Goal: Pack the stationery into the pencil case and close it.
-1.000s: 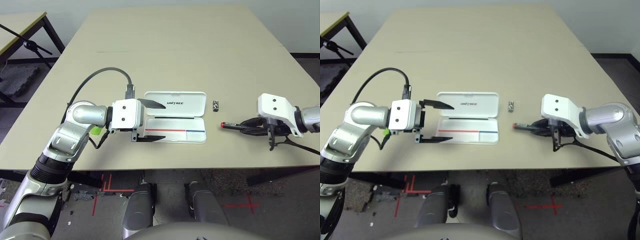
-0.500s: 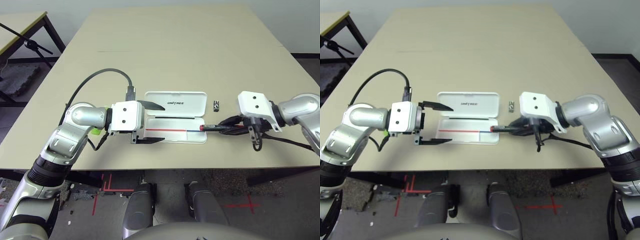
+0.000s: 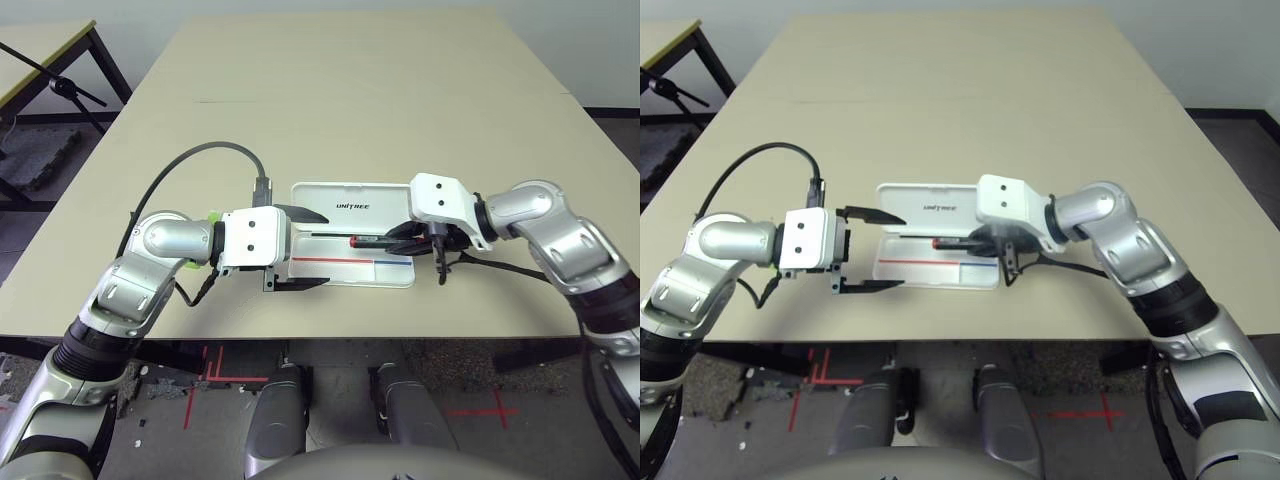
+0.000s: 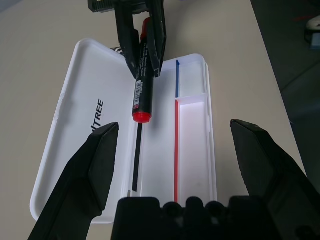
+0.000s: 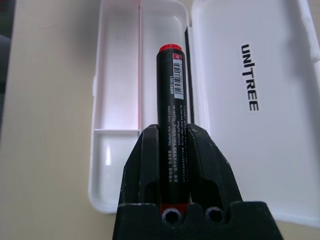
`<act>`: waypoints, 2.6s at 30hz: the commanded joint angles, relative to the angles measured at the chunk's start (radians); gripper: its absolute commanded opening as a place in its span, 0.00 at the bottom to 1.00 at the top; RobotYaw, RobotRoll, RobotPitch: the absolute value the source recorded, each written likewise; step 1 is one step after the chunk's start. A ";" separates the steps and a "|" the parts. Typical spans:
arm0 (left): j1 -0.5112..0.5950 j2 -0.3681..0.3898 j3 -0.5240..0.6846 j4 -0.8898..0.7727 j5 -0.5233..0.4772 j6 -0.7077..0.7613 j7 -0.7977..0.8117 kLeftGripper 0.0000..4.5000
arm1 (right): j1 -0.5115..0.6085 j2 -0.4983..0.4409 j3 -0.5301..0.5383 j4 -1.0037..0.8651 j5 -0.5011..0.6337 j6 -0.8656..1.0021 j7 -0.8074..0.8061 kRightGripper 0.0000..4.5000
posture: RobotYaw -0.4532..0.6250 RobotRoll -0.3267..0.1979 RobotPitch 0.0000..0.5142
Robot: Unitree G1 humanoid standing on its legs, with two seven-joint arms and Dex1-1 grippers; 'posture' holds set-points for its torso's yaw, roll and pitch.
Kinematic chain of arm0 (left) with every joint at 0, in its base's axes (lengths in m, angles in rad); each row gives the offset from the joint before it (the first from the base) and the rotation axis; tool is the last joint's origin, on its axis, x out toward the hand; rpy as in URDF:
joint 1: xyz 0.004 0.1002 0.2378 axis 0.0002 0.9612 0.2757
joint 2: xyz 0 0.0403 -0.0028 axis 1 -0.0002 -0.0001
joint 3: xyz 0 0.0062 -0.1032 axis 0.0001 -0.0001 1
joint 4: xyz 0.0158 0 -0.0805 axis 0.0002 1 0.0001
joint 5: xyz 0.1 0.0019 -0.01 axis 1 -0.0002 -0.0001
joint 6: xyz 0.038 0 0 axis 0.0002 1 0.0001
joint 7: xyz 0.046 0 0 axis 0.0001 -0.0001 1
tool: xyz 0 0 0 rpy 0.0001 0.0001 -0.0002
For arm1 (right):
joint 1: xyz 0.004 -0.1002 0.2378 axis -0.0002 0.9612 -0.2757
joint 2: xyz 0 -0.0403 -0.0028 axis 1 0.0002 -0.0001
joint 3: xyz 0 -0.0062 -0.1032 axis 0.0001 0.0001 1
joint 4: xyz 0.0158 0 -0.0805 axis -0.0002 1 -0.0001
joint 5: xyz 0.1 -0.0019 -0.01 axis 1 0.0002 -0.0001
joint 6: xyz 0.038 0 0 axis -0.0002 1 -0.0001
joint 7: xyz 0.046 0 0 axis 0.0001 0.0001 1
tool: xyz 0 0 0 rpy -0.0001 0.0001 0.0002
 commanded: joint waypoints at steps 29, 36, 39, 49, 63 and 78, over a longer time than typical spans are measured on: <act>0.012 0.008 -0.007 0.005 0.032 -0.002 0.017 1.00 | -0.004 0.117 0.020 0.095 -0.029 -0.127 0.018 0.87 | 0.51 0.62 0.21; 0.023 0.018 0.002 -0.006 0.028 0.011 0.021 1.00 | 0.020 -0.032 -0.110 -0.038 0.175 0.023 0.175 0.99 | 0.51 0.62 0.21; 0.033 0.025 0.008 -0.014 0.025 0.017 0.024 1.00 | 0.057 -0.132 -0.178 -0.080 0.258 0.073 0.243 0.99 | 0.51 0.62 0.21; 0.042 0.031 0.029 -0.009 0.016 0.029 0.024 1.00 | 0.111 -0.206 -0.244 -0.117 0.345 0.117 0.235 0.99 | 0.50 0.62 0.21; 0.090 0.051 0.178 0.000 0.079 0.588 0.366 1.00 | 0.107 -0.163 -0.198 -0.075 0.304 0.061 0.206 0.99 | 0.51 0.62 0.22; -0.067 -0.036 0.218 0.193 0.064 0.923 0.572 1.00 | 0.101 -0.147 -0.166 -0.071 0.287 0.049 0.207 0.99 | 0.52 0.62 0.25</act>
